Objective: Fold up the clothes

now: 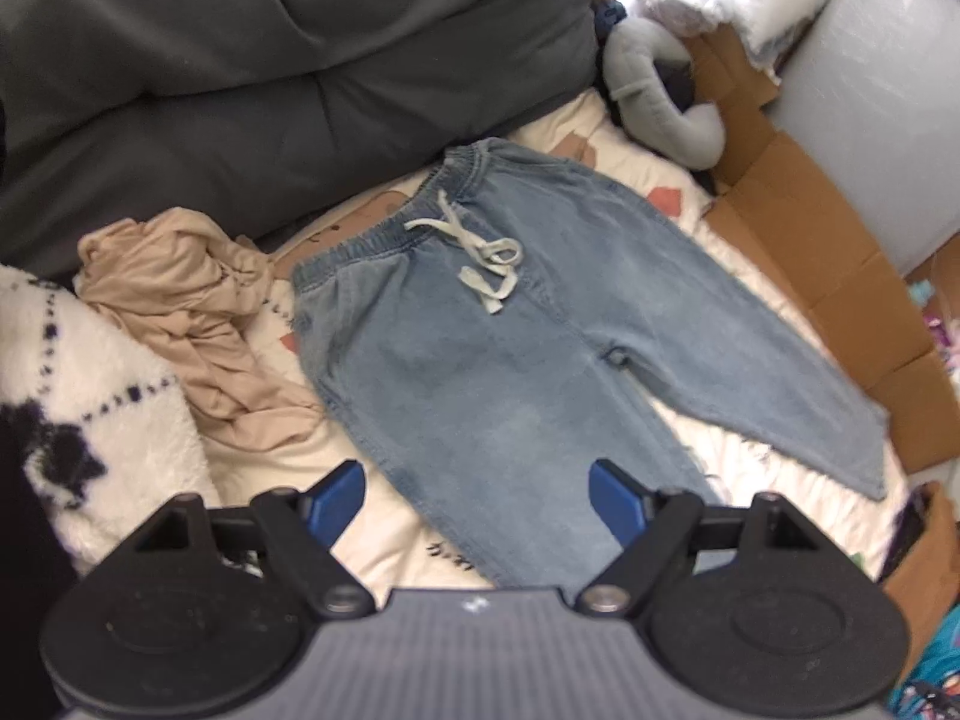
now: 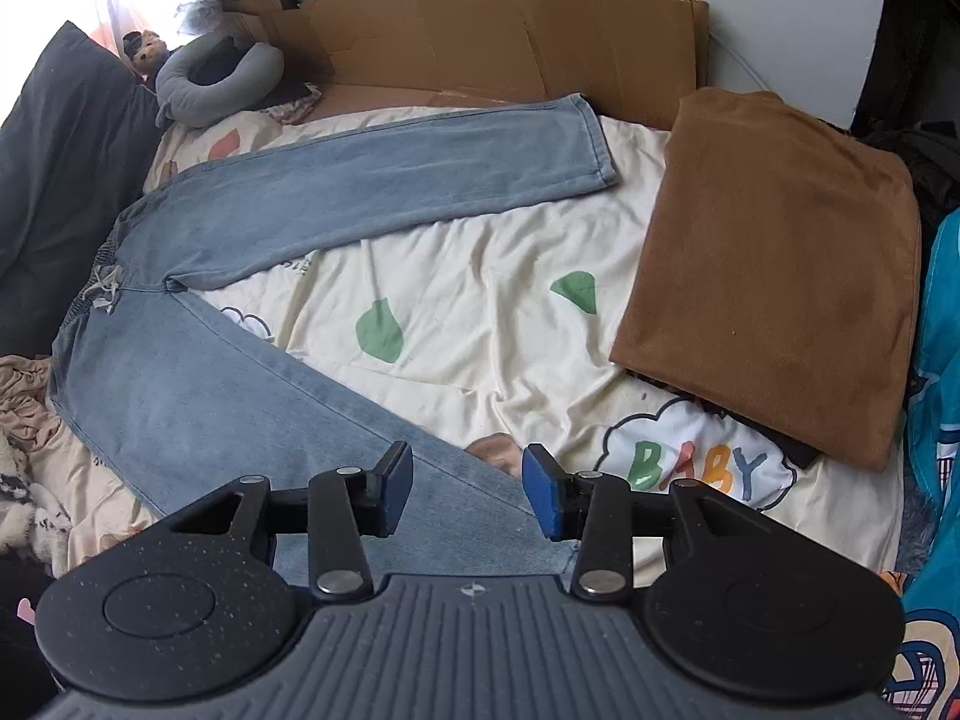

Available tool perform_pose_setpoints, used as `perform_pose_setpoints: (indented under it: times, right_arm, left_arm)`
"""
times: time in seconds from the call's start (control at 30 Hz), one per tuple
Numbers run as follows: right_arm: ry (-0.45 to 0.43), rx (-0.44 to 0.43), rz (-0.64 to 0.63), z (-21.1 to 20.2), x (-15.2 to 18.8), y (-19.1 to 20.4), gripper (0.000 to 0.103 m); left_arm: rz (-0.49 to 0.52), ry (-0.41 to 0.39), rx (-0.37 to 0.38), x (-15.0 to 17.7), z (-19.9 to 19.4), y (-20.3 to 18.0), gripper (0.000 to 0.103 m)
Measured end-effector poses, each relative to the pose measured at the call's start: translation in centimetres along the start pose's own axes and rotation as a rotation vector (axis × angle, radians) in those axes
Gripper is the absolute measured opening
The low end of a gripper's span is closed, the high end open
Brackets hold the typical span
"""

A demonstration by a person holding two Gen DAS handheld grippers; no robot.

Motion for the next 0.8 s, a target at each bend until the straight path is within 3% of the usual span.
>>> perform_pose_setpoints:
  times: [0.07,0.17,0.3,0.5,0.63,0.8]
  right_arm:
    - [-0.002,-0.009,-0.019,0.0,-0.4,1.1,0.048]
    - [-0.003,-0.012,-0.059,0.5,-0.7,2.4,0.057]
    - [0.011,-0.027,-0.077,2.7,-0.5,3.6,0.059]
    - [0.076,-0.052,-0.118,9.1,0.7,5.2,0.058]
    - [0.105,-0.072,-0.123,13.4,1.9,6.0,0.058]
    - [0.142,-0.073,-0.113,17.2,2.9,6.5,0.058]
  left_arm:
    - [-0.005,-0.01,-0.013,0.2,0.1,0.3,0.083]
    - [0.004,-0.006,-0.016,0.7,1.2,0.2,0.083]
    - [0.008,0.002,0.009,1.4,2.9,-0.1,0.084]
    - [0.022,0.011,0.02,1.7,9.2,-1.0,0.085]
    - [0.018,-0.047,0.064,1.2,13.5,-0.7,0.083]
    - [-0.074,-0.03,0.029,1.5,17.0,1.3,0.08]
Point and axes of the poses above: each gripper's, at about its wrist camera, not at the fingertips, and z roughly the way its jaws point, y to its left, x to its underside, the point moved 7 cm from there along z, roughly the way its jaws point, and after that the axes turned 6 degrees about -x, right-handed, at the moved point
